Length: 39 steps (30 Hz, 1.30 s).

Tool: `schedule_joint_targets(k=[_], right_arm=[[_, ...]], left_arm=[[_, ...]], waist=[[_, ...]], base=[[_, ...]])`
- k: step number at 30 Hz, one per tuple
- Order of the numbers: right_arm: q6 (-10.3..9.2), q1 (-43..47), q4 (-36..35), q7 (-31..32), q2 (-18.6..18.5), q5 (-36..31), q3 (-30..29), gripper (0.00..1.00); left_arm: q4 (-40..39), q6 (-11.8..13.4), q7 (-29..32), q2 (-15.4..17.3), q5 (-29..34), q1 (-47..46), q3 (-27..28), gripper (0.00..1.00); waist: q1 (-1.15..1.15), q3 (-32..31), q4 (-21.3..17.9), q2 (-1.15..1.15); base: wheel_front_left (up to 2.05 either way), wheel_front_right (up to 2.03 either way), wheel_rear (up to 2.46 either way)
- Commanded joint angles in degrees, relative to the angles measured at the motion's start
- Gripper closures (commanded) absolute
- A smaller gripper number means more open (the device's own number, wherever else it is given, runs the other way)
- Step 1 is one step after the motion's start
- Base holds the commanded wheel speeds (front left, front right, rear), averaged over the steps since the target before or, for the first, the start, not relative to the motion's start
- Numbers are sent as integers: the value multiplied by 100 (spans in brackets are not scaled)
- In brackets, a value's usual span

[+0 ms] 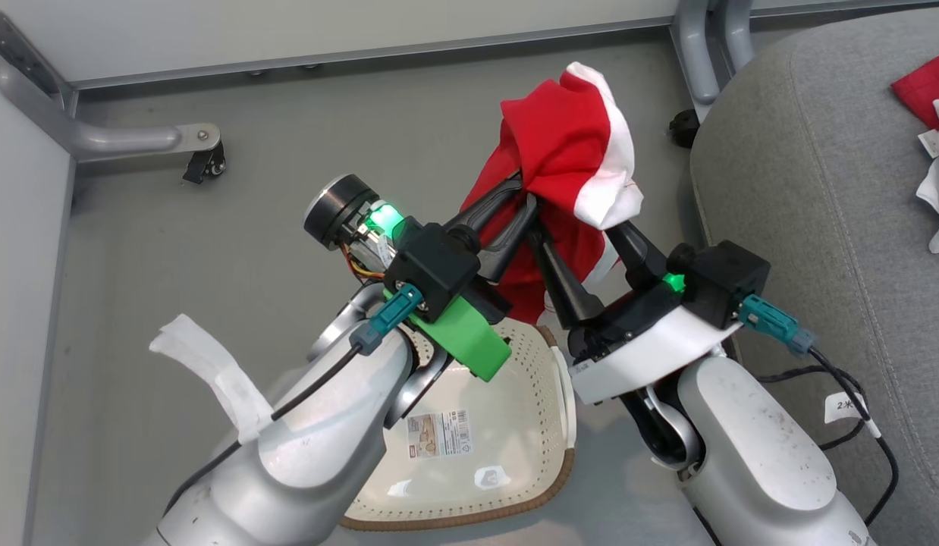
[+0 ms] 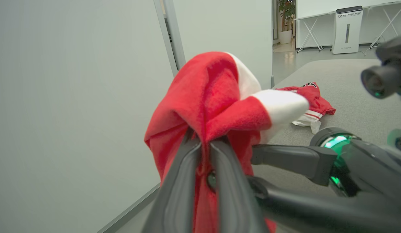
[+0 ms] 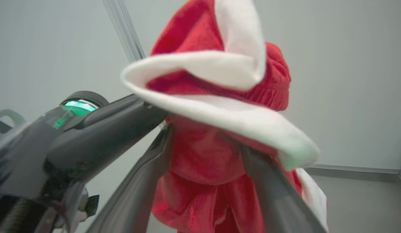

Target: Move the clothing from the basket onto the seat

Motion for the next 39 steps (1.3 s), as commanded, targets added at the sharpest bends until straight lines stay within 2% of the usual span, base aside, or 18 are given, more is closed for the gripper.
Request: schedule_joint_targets(k=[1, 11, 17, 18, 19, 20, 38, 39], right_arm=[[-6, -82, 79, -11, -21, -125, -20, 0], [-6, -428, 603, -11, -19, -729, -200, 0], [-6, -505, 647, -11, -19, -730, -334, 0], [-6, -506, 641, -11, -20, -748, -331, 59], [-6, -511, 622, -11, -21, -753, -336, 83], [-6, -515, 594, -11, -20, -742, -351, 100], [-6, -242, 640, -11, -22, -860, -442, 100], [-6, -239, 651, -11, -22, -858, -455, 100]], left_arm=[[2, -30, -33, -32, -24, -56, -27, 100], [-70, -34, -42, -170, -62, -35, -157, 100], [-88, -40, -48, -232, -91, 30, -252, 100], [-86, -41, -48, -239, -102, 51, -270, 100], [-88, -41, -48, -245, -108, 62, -277, 100], [-89, -41, -49, -252, -120, 69, -284, 100], [-10, -22, -52, -140, -99, 244, -214, 100], [-8, 10, -52, -123, -54, 247, -220, 92]], waist=[[0, 7, 6, 51], [0, 33, 54, 51], [0, 35, 81, 51], [0, 30, 81, 51], [0, 27, 80, 51], [0, 25, 78, 51], [0, -75, 17, 51], [0, -73, 13, 51]], base=[[0, 0, 0], [0, 0, 0], [0, 0, 0], [0, 0, 0], [0, 0, 0], [0, 0, 0], [0, 0, 0], [0, 0, 0]])
